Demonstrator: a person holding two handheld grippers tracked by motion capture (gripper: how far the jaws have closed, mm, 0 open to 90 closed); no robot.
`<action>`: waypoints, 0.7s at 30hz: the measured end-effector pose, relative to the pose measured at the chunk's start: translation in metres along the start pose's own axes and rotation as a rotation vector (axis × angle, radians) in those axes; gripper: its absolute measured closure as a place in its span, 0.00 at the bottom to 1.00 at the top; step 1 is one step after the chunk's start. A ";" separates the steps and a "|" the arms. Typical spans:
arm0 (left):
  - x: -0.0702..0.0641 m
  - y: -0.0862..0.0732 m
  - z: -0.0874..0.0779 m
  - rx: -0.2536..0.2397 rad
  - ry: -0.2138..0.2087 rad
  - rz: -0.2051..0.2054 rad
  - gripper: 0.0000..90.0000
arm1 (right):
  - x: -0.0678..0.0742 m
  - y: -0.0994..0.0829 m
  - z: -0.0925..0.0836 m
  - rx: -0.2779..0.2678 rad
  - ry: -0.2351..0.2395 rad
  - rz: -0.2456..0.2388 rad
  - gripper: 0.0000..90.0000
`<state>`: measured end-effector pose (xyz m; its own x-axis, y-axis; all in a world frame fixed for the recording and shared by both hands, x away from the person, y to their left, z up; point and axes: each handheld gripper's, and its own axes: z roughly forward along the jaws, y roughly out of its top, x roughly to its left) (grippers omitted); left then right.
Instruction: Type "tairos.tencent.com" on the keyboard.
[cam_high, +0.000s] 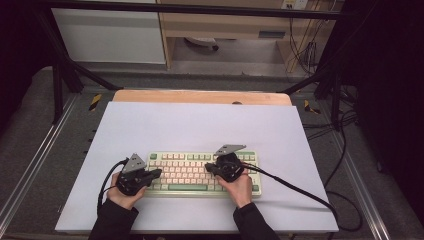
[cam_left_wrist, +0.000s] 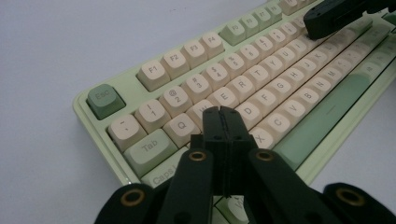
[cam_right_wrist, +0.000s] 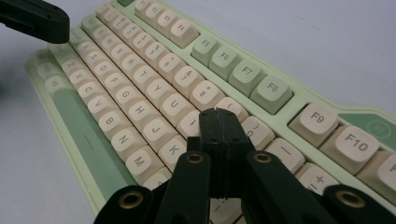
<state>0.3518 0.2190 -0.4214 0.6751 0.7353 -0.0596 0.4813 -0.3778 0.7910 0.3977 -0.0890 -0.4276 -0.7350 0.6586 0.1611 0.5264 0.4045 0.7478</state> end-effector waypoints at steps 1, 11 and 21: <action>0.000 0.000 0.000 0.000 0.000 0.000 1.00 | 0.000 0.000 0.001 0.002 -0.001 0.000 1.00; 0.000 0.000 0.000 0.001 0.002 -0.001 1.00 | 0.001 -0.002 0.002 0.003 -0.001 -0.006 1.00; 0.000 0.000 0.000 0.000 0.001 0.002 1.00 | 0.002 -0.002 0.000 -0.002 0.005 -0.017 1.00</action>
<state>0.3518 0.2191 -0.4212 0.6756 0.7350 -0.0578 0.4801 -0.3791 0.7911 0.3951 -0.0887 -0.4286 -0.7458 0.6485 0.1521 0.5134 0.4142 0.7516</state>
